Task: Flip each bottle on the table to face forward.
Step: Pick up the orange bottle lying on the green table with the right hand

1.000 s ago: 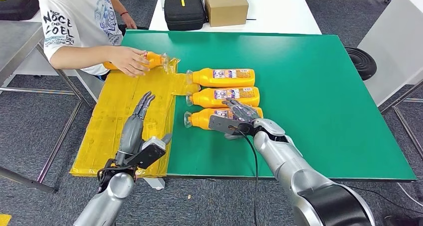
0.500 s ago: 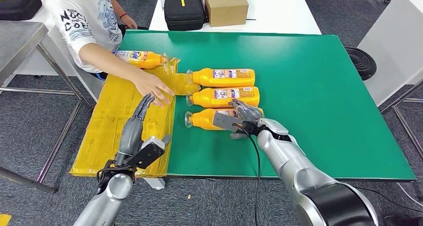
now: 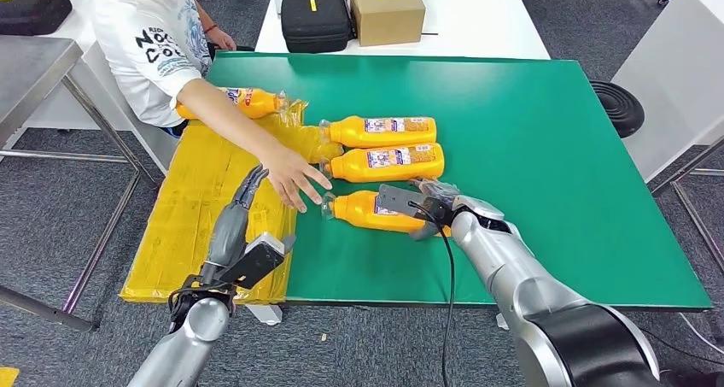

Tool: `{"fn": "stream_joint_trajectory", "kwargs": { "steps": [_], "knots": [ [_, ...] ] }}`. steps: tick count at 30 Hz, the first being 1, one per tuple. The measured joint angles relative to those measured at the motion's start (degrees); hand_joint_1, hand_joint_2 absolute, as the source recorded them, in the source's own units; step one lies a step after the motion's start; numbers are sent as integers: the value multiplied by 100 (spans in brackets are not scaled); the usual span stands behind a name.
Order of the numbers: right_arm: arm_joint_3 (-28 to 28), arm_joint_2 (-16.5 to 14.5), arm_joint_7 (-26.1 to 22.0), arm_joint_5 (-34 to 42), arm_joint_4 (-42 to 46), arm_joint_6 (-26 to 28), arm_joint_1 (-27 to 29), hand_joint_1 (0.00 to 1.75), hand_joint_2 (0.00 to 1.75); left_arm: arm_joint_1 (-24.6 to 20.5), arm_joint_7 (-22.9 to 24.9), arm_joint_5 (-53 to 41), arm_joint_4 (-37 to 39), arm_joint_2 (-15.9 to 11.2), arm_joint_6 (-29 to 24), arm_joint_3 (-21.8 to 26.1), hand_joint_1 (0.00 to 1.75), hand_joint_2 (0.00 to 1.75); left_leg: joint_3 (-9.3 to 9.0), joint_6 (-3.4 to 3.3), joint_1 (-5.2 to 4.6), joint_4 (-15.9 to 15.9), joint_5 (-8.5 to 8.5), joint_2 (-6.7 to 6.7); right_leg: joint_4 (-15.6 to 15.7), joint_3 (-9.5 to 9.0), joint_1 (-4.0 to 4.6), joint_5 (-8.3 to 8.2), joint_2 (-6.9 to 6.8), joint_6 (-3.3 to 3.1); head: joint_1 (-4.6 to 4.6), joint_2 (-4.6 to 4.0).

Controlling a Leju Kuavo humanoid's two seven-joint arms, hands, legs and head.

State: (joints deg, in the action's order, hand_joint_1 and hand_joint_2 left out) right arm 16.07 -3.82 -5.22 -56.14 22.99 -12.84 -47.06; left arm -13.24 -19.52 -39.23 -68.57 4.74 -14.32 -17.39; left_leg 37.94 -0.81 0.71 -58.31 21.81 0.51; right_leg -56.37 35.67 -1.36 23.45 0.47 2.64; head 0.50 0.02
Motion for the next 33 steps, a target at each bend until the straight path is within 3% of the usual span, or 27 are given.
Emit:
{"fn": "stream_joint_trajectory", "kwargs": {
  "steps": [12, 13, 16, 17, 18, 33],
  "knots": [
    [-1, 30, 0, 6, -74, -224, -91, 5, 175, -104, 14, 24, 140, 44, 26, 42, 0, 175, 0, 0, 1, 0, 0, -1, 0, 0, 0, 0, 1, 0, 0, 0],
    [-1, 30, 0, 6, -81, -227, -94, 25, 175, -108, 14, 24, 148, 44, 26, 43, 0, 175, 0, 0, 1, 0, 0, -1, 0, 0, 0, 0, 1, 0, 0, 0],
    [-1, 30, 0, 4, -96, -267, -103, 137, 175, -114, 14, 27, 164, 46, 26, 45, 0, 175, 0, 0, 0, 0, 0, -1, 0, 0, 0, 0, 0, 0, 0, 0],
    [-1, 30, 0, -2, -101, -292, -107, 160, 175, -118, 14, 30, 169, 46, 26, 45, 0, 175, 0, 0, 0, 0, 0, -1, 0, 0, 0, 0, 0, 0, 0, 0],
    [-1, 30, 1, -9, -106, -320, -112, 168, 175, -125, 13, 35, 178, 47, 26, 45, 0, 175, -1, 0, 0, 0, 0, -1, 0, 0, 0, 0, 1, 0, 0, 0],
    [1, -10, -50, -28, -150, -174, -101, 175, 175, -224, 3, 136, 313, 90, 0, 84, 0, 175, -1, 0, 1, 0, 0, -1, -1, 1, 1, 0, 1, 0, 1, 0]
  ]
}}
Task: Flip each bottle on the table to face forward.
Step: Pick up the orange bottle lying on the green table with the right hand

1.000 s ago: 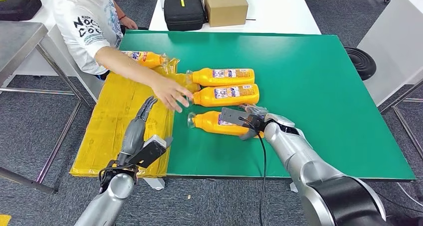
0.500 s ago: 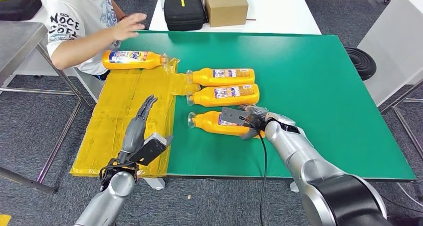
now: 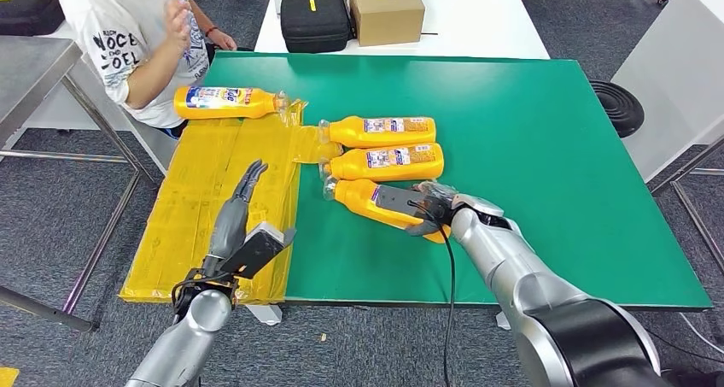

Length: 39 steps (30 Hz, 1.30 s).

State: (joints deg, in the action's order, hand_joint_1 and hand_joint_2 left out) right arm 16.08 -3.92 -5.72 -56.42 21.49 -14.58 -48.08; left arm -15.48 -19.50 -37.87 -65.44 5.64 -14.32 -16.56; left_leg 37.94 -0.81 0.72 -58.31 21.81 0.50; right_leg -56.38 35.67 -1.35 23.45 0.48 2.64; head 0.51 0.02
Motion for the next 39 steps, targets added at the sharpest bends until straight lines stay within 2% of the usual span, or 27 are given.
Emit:
{"fn": "stream_joint_trajectory", "kwargs": {
  "steps": [4, 8, 14, 19, 24, 26, 31, 39],
  "knots": [
    [-2, -7, -342, 71, 7, 257, 74, 175, 175, 11, -25, 77, -1, 1, -25, 13, 0, 175, 2, 0, 0, 0, 0, 1, -1, 0, 0, 0, 0, 0, 0, 0],
    [-72, -39, -1263, 426, 120, 725, 285, 175, 175, 109, -227, 433, -37, 2, -93, 99, 0, 175, 3, 0, 0, 0, 0, 1, -1, 1, 0, 0, 0, 0, 0, 0],
    [-152, -66, -1642, 612, 206, 894, 382, 175, 175, 177, -333, 623, -88, 2, -96, 155, 0, 175, 3, 0, 0, 0, 1, 1, -1, 3, 0, 1, 0, 0, 1, 0],
    [-497, -198, -2710, 1324, 875, 1408, 980, 175, 175, 500, -625, 1945, -409, 71, 140, 538, 0, 175, 11, 1, 1, 1, 3, 6, 0, 7, 0, 5, -9, -1, 1, 0],
    [-578, -270, -2939, 1705, 1542, 1522, 1525, 175, 175, 621, -605, 2711, -606, 113, 497, 809, 0, 175, 13, 1, 1, 1, 3, 10, 1, 8, 0, 6, -11, -2, 0, 0],
    [-597, -297, -3002, 1838, 1752, 1579, 1690, 175, 175, 635, -552, 3136, -629, 124, 830, 865, 0, 175, 13, 1, 1, 1, 2, 9, 1, 8, 0, 5, -11, -2, -1, 0],
    [-613, -410, -3133, 2195, 2241, 1604, 2049, 175, 175, 686, -238, 4630, -630, 109, 2253, 889, 0, 175, 12, 1, 1, 1, 3, 8, 1, 8, 0, 5, -10, -2, 1, 0],
    [-526, -682, -3311, 2333, 2447, 1510, 2329, 175, 175, 724, -20, 5241, -567, 72, 3194, 673, 0, 175, 15, 1, 1, 1, 3, 6, 1, 13, 0, 6, -9, -2, -1, 0]
  ]
}}
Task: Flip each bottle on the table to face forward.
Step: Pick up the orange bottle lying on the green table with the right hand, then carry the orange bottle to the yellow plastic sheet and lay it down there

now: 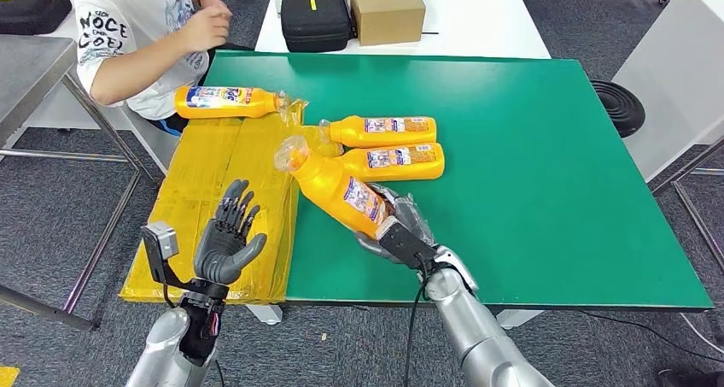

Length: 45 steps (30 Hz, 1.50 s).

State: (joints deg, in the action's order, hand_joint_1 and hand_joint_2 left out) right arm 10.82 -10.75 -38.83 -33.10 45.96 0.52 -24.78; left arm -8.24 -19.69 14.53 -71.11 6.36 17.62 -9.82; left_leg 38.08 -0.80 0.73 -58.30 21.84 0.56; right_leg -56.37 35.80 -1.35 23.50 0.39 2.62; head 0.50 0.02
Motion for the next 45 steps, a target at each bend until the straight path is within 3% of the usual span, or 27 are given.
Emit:
{"fn": "stream_joint_trajectory", "kwargs": {
  "steps": [4, 12, 35, 45],
  "knots": [
    [184, -190, -74, 57, -20, -94, 21, 175, 175, -65, 84, 31, 126, -7, 376, -277, 0, 175, 0, 0, 0, 0, 0, -1, 0, 2, 0, 0, 0, 0, 0, 0],
    [497, -398, -103, 150, -83, -131, 31, 175, 175, -244, 94, -24, 397, -9, 406, -622, 0, 175, 2, 0, 0, 0, -1, 0, 0, 2, 0, 0, 0, 0, 0, 0],
    [1198, -565, 2, 65, -266, -300, 129, 175, 175, -553, 99, 129, 761, 23, 200, -826, 0, 175, 5, 1, 1, 0, -1, -3, 0, 6, -1, -1, 1, 0, 0, 0],
    [1372, -556, 23, 42, -506, -377, 57, 175, 175, -469, 36, 955, 692, -58, 640, -725, 0, 175, 6, 1, 3, 0, -1, -3, -1, 7, 1, 0, 1, -1, 0, 0]
  ]
}}
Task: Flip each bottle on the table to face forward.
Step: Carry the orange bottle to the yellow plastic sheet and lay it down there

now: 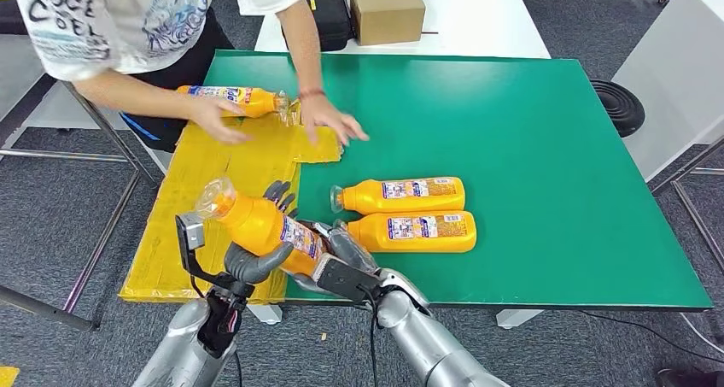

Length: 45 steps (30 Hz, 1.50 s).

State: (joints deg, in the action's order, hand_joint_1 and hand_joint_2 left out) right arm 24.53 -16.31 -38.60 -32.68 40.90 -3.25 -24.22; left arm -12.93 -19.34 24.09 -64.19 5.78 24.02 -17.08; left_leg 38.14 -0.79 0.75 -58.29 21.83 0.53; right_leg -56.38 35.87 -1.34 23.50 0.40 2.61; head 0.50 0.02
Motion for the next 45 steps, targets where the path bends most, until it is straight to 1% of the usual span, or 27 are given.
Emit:
{"fn": "stream_joint_trajectory", "kwargs": {
  "steps": [21, 22, 25, 26, 32, 39, 40, 43, 44, 45],
  "knots": [
    [67, -2, -5, -3, -260, -7, -92, 175, 175, 135, 41, 234, -265, -78, 80, 145, 0, 175, 1, 0, 0, 0, 0, 1, 0, 1, 0, 0, 0, 0, 0, 0],
    [67, -2, -8, -3, -263, -7, -91, 175, 175, 147, 49, 173, -298, -80, 62, 149, 11, 175, 1, 0, 0, 0, 0, 1, 1, 1, 0, 0, 0, 0, 0, 0],
    [67, -1, -17, 2, -270, -7, -87, 175, 175, 169, 21, -191, -398, -82, -69, 149, 142, 175, 1, 0, -1, 0, 0, 1, 1, 1, -1, 0, 0, 0, -1, 0],
    [66, -1, -21, 5, -271, -7, -86, 175, 175, 172, -11, -362, -432, -82, -137, 147, 174, 175, 1, 0, -1, 0, 0, 1, 1, 1, -1, 0, 0, 0, -1, 0],
    [66, -3, -28, 16, -267, -10, -113, 175, 175, 163, -164, -1361, -634, -82, -527, 68, 175, 175, 1, 0, -1, 0, 0, 1, 0, 0, 0, 0, 0, 0, 0, 0],
    [75, -27, -28, 9, -252, -31, -114, 174, 175, 164, -225, -1529, -731, -84, -474, 47, 175, 175, 1, 0, 0, 0, 0, 1, 0, 1, 0, 0, 0, 0, 1, 0],
    [77, -31, -28, 9, -251, -31, -113, 163, 175, 165, -227, -1548, -741, -84, -458, 47, 175, 175, 1, 0, 0, 0, 0, 1, 0, 1, 0, 0, 0, 0, 0, 0],
    [83, -37, -28, 8, -225, -31, -108, 33, 175, 159, -226, -1642, -765, -84, -413, 49, 175, 175, 1, 0, 0, 0, 0, 1, 1, 1, 0, 0, 0, 0, -1, 0],
    [86, -37, -28, 7, -211, -31, -103, 0, 131, 154, -225, -1675, -771, -84, -394, 48, 175, 175, 1, 0, -1, 0, 0, 1, 1, 1, 0, 0, 0, 0, -1, 0],
    [91, -37, -28, 8, -194, -30, -96, 0, 87, 148, -220, -1706, -777, -84, -368, 47, 175, 175, 1, 0, -1, 0, 0, 1, 1, 1, -1, 0, 0, 0, -1, 0]
  ]
}}
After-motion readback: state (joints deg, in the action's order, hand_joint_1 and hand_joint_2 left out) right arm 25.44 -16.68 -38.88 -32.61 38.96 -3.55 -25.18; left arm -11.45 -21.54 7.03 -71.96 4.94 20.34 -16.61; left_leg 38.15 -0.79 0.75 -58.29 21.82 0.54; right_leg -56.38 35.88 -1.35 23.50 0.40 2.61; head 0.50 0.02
